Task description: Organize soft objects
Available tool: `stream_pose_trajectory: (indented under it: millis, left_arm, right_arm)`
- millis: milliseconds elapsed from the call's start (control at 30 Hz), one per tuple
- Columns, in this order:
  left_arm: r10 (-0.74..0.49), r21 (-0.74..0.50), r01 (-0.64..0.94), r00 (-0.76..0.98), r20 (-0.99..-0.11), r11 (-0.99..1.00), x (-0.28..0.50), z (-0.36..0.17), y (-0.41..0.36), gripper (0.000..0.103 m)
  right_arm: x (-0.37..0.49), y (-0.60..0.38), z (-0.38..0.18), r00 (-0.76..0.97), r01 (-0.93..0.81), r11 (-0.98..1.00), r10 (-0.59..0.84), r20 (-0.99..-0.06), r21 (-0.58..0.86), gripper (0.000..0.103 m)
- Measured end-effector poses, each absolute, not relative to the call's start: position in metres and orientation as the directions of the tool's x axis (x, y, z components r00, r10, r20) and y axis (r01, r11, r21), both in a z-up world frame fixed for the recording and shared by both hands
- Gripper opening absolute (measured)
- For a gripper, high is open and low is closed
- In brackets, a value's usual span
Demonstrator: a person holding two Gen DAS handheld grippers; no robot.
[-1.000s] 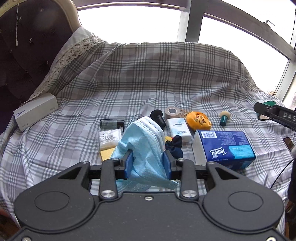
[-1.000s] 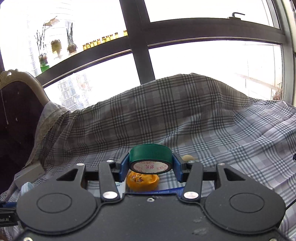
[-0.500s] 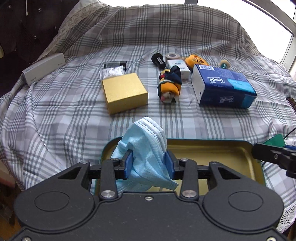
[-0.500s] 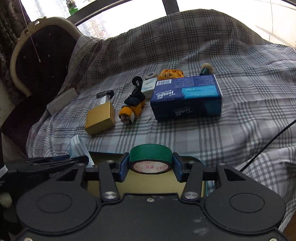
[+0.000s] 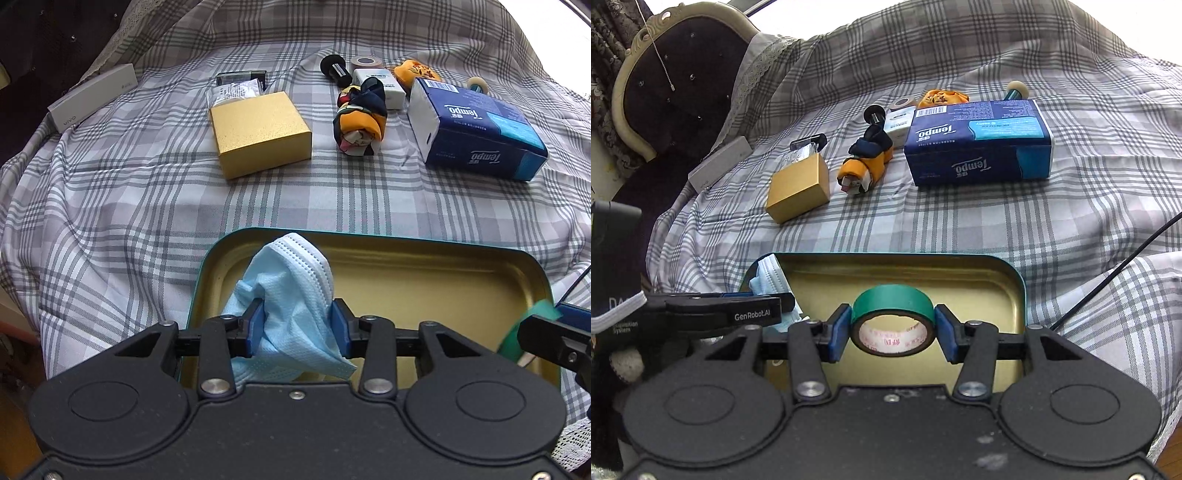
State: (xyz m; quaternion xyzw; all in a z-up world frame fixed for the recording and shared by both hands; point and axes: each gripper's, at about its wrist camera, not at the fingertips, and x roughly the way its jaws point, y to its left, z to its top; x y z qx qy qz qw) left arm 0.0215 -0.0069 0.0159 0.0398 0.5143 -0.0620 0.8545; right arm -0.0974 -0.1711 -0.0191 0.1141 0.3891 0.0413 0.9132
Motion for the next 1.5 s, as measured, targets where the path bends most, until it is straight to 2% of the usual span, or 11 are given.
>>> stream_pose_trajectory:
  millis: [100,267,333,667,767,1100,1500]
  left_arm:
    - [-0.076,-0.003,0.156,0.463,-0.883,0.988,0.021,0.017,-0.008,0.045]
    - [-0.082,-0.001,0.164,0.487,-0.869,0.986,0.019,0.023,-0.009,0.045]
    - [-0.094,-0.012,0.162,0.509,-0.856,0.987,0.017,0.029,-0.008,0.046]
    - [-0.111,-0.043,0.115,0.691,-0.715,0.992,0.002,0.066,0.0,0.052]
    - [-0.109,-0.047,0.105,0.722,-0.683,0.993,-0.002,0.073,0.0,0.058]
    - [-0.149,-0.077,0.135,0.686,-0.712,0.988,-0.001,0.071,-0.002,0.057]
    - [-0.188,-0.091,0.184,0.629,-0.754,0.979,0.002,0.057,-0.009,0.058]
  right_arm:
    - [-0.099,-0.168,-0.016,0.701,0.005,0.974,0.159,-0.695,0.227,0.05]
    - [-0.106,-0.164,-0.008,0.73,-0.007,0.981,0.138,-0.669,0.195,0.06]
    - [-0.108,-0.164,-0.005,0.746,-0.003,0.982,0.129,-0.654,0.19,0.061]
    - [-0.123,-0.167,0.023,0.865,0.053,0.982,0.045,-0.499,0.18,0.082]
    - [-0.126,-0.164,0.026,0.881,0.061,0.983,0.028,-0.473,0.172,0.085]
    - [-0.122,-0.152,0.02,0.883,0.081,0.991,-0.023,-0.469,0.105,0.086]
    - [-0.109,-0.154,0.011,0.848,0.09,0.991,-0.023,-0.53,0.101,0.084]
